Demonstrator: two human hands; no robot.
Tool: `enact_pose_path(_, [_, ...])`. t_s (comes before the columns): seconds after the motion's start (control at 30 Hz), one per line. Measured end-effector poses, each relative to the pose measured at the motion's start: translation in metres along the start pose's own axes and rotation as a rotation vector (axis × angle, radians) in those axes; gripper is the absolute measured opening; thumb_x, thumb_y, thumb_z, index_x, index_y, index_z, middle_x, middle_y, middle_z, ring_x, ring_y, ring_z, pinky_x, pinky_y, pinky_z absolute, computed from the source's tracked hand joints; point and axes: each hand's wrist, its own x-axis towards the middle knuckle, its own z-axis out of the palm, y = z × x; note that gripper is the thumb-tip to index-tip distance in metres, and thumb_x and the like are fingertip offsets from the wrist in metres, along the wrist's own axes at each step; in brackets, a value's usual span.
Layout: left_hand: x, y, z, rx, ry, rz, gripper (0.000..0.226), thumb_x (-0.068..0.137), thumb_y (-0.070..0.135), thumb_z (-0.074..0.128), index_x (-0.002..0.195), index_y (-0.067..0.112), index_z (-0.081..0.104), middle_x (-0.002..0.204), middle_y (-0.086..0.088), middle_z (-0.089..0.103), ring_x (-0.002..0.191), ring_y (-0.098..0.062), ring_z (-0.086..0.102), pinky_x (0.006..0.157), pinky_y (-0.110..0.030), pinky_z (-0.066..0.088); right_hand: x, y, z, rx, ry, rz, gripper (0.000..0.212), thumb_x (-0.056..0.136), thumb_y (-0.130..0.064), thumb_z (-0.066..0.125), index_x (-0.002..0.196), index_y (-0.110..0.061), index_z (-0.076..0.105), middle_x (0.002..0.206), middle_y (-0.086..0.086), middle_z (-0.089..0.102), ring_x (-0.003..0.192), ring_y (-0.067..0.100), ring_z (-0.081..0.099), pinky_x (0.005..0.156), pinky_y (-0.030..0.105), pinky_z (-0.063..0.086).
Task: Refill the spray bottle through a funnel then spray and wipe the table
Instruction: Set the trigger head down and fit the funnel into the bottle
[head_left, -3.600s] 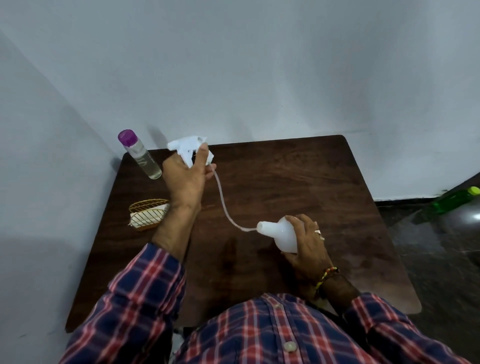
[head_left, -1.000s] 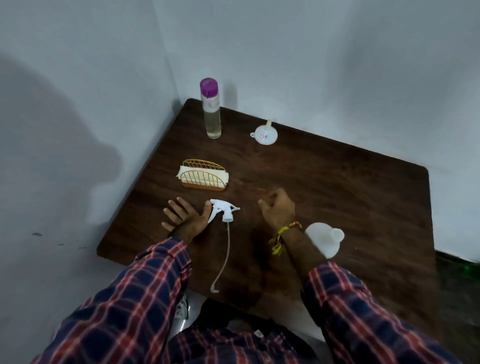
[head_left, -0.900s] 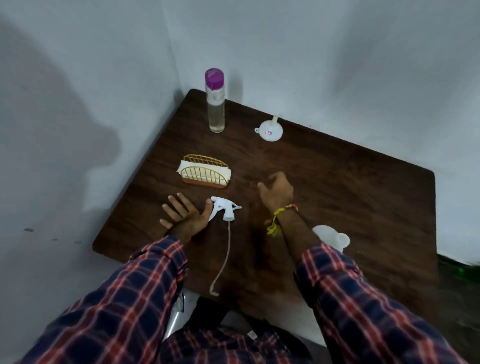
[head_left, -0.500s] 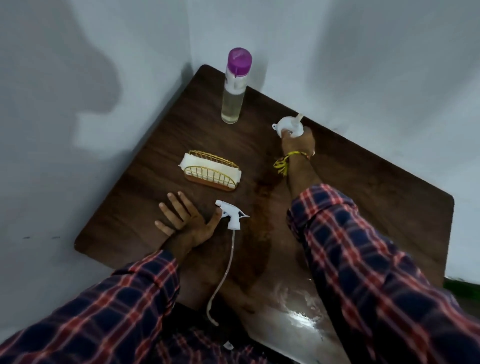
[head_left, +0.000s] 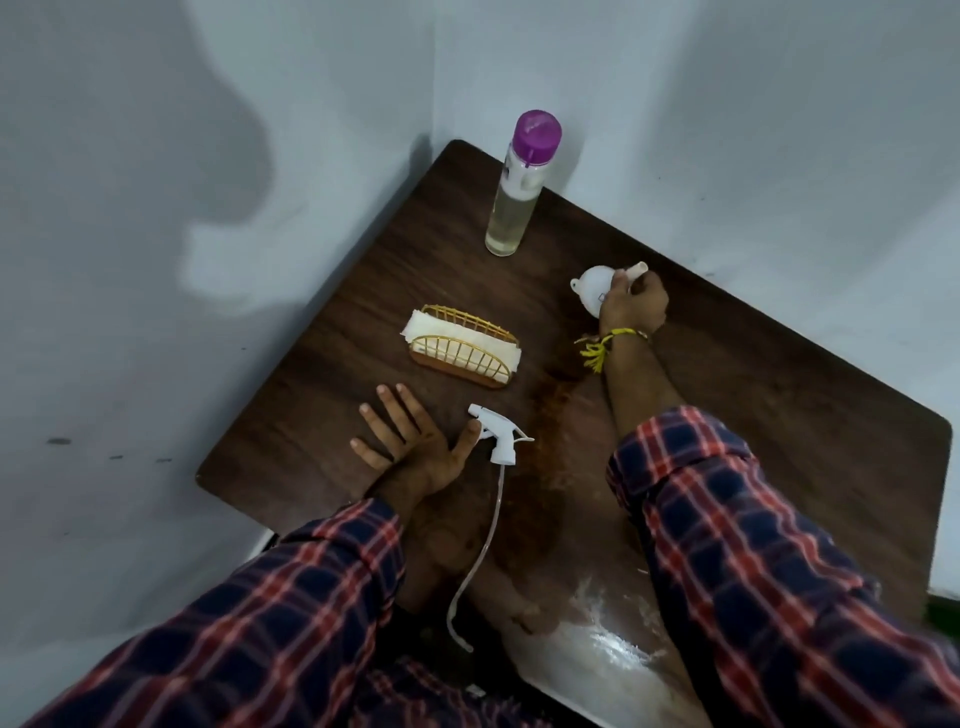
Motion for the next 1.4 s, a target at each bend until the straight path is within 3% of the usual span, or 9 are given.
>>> enact_pose_path(0.23, [-0.018,0.0,-0.015,-0.016,-0.015,0.031,0.109,0.082,0.081,0.022,0.149,0.009,-0.024,0.156,-0.014,-0.032,0.142,-0.039,-0.029,0.113,-0.065,-0.011,-0.084,0.028,-0.063,0.315,-0.094,0.004,0.017,0.093,-0.023,0.06,0.101,-0.009,0.067,0.097,0.008,0.066,0.089,0.02,0.064,0.079,0.035,0.055])
enact_pose_path(0.37, [-0.041,0.006,-0.015,-0.096,0.068,0.026,0.101,0.087,0.075,0.026,0.151,0.011,-0.019,0.16,-0.014,-0.022,0.146,-0.034,-0.022,0.113,-0.064,-0.011,-0.124,0.048,-0.101,0.491,-0.204,0.193,0.019,0.092,-0.021,0.063,0.104,-0.006,0.065,0.083,0.004,0.064,0.073,0.014,0.058,0.062,0.025,0.051])
enact_pose_path(0.5, [-0.077,0.022,-0.004,-0.121,0.21,0.261,0.09,0.091,0.068,0.028,0.155,0.017,-0.008,0.163,-0.009,-0.009,0.15,-0.028,-0.012,0.115,-0.059,-0.007,-0.154,0.047,-0.145,0.745,-0.342,0.488,0.015,0.092,-0.02,0.065,0.095,-0.005,0.065,0.08,0.011,0.064,0.072,0.026,0.061,0.052,0.029,0.053])
enact_pose_path(0.67, [-0.122,0.039,0.011,-0.314,0.168,0.627,0.058,0.096,0.05,0.048,0.147,0.026,0.037,0.155,0.005,0.036,0.146,-0.018,0.026,0.119,-0.042,0.019,-0.167,0.048,-0.219,1.111,-0.659,0.628,0.04,0.096,-0.051,0.048,0.085,-0.016,0.062,0.078,0.0,0.074,0.093,0.027,0.065,0.099,0.055,0.044])
enact_pose_path(0.83, [-0.154,0.069,0.031,-0.37,-0.048,0.769,0.061,0.085,0.039,0.072,0.14,0.028,0.048,0.143,0.006,0.052,0.132,-0.011,0.048,0.108,-0.036,0.043,-0.158,0.071,-0.284,1.155,-0.802,0.442,0.079,0.074,-0.077,0.047,0.119,-0.013,0.056,0.132,0.012,0.061,0.12,0.037,0.059,0.095,0.058,0.047])
enact_pose_path(0.97, [-0.174,0.105,0.052,-0.235,-0.194,0.852,0.077,0.076,0.038,0.081,0.143,0.03,0.043,0.146,0.008,0.048,0.135,-0.011,0.043,0.11,-0.039,0.041,-0.149,0.093,-0.333,0.947,-0.599,0.304,0.029,0.094,-0.032,0.056,0.114,-0.013,0.065,0.12,0.012,0.064,0.101,0.028,0.066,0.066,0.037,0.059])
enact_pose_path(1.07, [-0.178,0.122,0.064,-0.18,-0.23,0.888,0.086,0.072,0.038,0.083,0.146,0.03,0.038,0.151,0.007,0.042,0.138,-0.013,0.038,0.113,-0.04,0.037,-0.139,0.109,-0.344,0.755,-0.421,0.275,0.022,0.096,-0.014,0.057,0.116,-0.007,0.063,0.117,0.019,0.063,0.09,0.028,0.062,0.048,0.026,0.055])
enact_pose_path(1.23, [-0.178,0.147,0.084,-0.07,-0.243,0.86,0.09,0.07,0.039,0.084,0.146,0.028,0.037,0.15,0.005,0.042,0.136,-0.018,0.041,0.112,-0.044,0.039,-0.134,0.13,-0.355,0.574,-0.259,0.259,0.022,0.094,-0.005,0.059,0.116,-0.001,0.061,0.09,0.012,0.067,0.069,0.022,0.065,0.046,0.026,0.051])
enact_pose_path(1.4, [-0.175,0.161,0.1,-0.017,-0.162,0.853,0.059,0.077,0.039,0.078,0.13,0.027,0.055,0.131,0.005,0.06,0.12,-0.017,0.055,0.101,-0.037,0.048,-0.122,0.141,-0.357,0.48,-0.244,0.258,0.019,0.09,0.0,0.062,0.108,-0.002,0.059,0.088,0.019,0.069,0.059,0.023,0.069,0.045,0.029,0.052])
